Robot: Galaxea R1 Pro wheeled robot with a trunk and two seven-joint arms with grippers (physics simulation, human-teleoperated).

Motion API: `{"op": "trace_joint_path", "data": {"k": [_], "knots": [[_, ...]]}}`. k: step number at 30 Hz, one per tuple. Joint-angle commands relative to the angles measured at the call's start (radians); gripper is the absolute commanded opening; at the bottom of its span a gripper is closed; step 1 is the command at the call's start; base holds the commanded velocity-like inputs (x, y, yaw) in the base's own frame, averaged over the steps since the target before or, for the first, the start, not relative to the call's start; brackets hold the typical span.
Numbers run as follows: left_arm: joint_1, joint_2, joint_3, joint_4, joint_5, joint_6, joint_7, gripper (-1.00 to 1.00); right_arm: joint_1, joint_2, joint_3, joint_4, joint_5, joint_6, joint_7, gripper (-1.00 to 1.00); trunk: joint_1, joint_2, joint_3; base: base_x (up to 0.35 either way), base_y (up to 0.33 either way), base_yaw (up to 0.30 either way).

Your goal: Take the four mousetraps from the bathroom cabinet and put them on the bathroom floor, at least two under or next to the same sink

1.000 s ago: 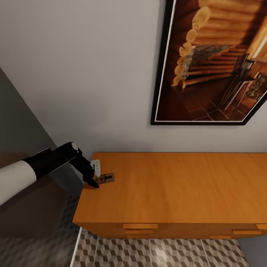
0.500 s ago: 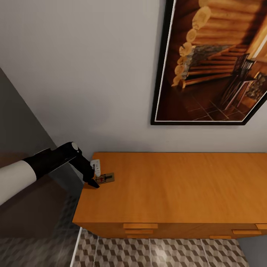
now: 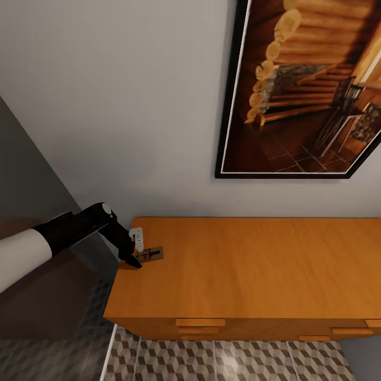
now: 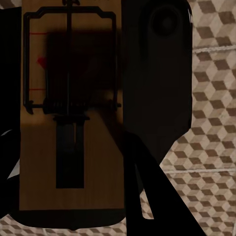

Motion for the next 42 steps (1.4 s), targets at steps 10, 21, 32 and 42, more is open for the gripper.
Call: {"op": "trace_joint_path", "data": {"k": [10, 21, 32, 42], "knots": [[0.007, 0.0, -0.004, -0.002, 0.005, 0.003, 0.008, 1.0, -0.001, 0.0, 0.008, 0.001, -0.014, -0.004, 0.002, -1.0, 0.001, -0.001, -0.002, 0.0, 0.0, 0.0], [0.007, -0.019, -0.004, 0.005, 0.005, 0.004, 0.008, 1.0, -0.001, 0.0, 0.008, 0.001, -0.013, -0.004, 0.002, -1.0, 0.001, -0.001, -0.002, 0.0, 0.0, 0.0], [0.007, -0.031, -0.004, 0.013, 0.005, 0.004, 0.008, 1.0, -0.001, 0.0, 0.008, 0.001, -0.013, -0.004, 0.002, -1.0, 0.001, -0.001, -0.002, 0.0, 0.0, 0.0], [0.007, -0.032, -0.004, 0.013, 0.005, 0.004, 0.008, 1.0, -0.001, 0.0, 0.008, 0.001, -0.013, -0.004, 0.002, -1.0, 0.001, -0.001, -0.002, 0.0, 0.0, 0.0]]}}
